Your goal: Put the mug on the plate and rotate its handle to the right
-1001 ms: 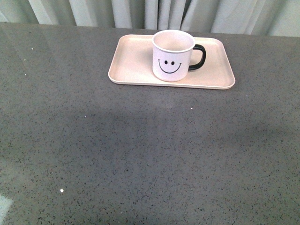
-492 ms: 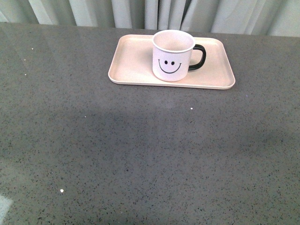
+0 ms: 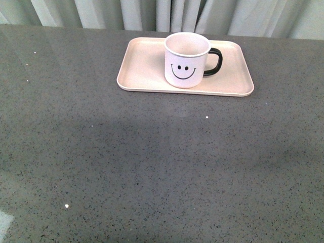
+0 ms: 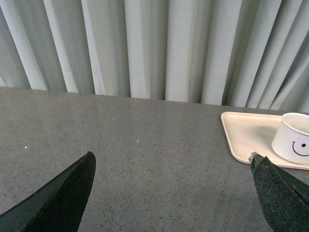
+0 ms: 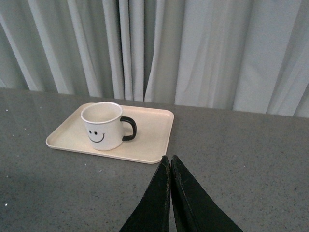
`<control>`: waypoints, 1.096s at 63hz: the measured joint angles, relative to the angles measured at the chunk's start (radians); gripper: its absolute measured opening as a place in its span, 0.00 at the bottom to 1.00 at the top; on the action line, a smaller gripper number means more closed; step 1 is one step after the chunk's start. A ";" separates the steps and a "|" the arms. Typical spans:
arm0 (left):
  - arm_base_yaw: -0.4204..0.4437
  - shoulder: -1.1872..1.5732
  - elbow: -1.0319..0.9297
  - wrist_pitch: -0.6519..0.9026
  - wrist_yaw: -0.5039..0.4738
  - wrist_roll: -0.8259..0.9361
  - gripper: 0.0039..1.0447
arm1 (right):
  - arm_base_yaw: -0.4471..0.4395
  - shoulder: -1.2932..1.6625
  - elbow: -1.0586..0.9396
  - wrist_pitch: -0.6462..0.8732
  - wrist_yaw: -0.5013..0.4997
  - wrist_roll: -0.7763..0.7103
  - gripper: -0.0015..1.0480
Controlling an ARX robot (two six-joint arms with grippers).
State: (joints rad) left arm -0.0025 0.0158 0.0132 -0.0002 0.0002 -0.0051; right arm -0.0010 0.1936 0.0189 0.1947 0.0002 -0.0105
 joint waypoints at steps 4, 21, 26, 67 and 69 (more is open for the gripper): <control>0.000 0.000 0.000 0.000 0.000 0.000 0.91 | 0.000 -0.013 0.000 -0.014 0.000 0.000 0.02; 0.000 0.000 0.000 0.000 0.000 0.000 0.91 | 0.000 -0.185 0.000 -0.192 0.000 0.000 0.02; 0.000 0.000 0.000 0.000 0.000 0.000 0.91 | 0.000 -0.187 0.000 -0.193 0.000 0.000 0.05; 0.000 0.000 0.000 0.000 0.000 0.000 0.91 | 0.000 -0.188 0.000 -0.193 0.000 0.000 0.91; 0.000 0.000 0.000 0.000 0.000 0.000 0.91 | 0.000 -0.188 0.000 -0.193 0.000 0.000 0.91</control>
State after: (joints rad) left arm -0.0025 0.0158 0.0132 -0.0002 0.0002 -0.0048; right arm -0.0010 0.0055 0.0189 0.0013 0.0002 -0.0101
